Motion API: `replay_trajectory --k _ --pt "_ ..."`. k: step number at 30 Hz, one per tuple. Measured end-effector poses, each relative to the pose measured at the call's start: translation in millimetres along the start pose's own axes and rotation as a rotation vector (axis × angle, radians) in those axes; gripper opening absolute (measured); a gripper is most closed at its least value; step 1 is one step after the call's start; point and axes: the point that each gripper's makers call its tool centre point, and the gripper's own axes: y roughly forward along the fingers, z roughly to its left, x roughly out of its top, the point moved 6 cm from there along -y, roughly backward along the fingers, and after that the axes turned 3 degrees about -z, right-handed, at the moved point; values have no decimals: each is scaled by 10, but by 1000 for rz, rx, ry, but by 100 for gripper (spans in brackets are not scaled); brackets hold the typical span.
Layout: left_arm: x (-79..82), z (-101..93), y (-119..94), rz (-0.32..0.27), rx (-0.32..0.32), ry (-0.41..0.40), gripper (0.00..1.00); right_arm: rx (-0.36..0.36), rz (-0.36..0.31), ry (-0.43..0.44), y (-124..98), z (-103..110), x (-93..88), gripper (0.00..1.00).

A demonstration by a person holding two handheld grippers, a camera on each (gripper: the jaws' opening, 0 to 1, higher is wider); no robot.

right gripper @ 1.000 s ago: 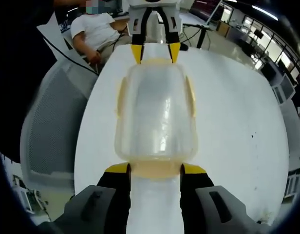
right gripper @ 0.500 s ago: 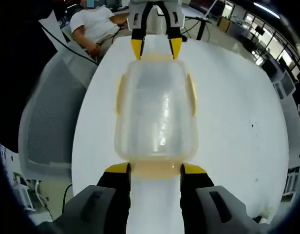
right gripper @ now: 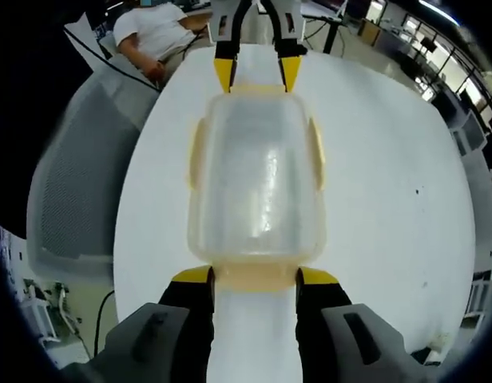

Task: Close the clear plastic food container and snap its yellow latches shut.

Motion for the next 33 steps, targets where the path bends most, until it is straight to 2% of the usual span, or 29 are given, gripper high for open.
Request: replay_trajectory --k 20,33 --pt "-47 7 180 26 -21 9 32 -1 46 10 183 12 -102 37" --pt "-88 47 249 34 -33 5 33 -8 36 28 207 -25 -146 37"
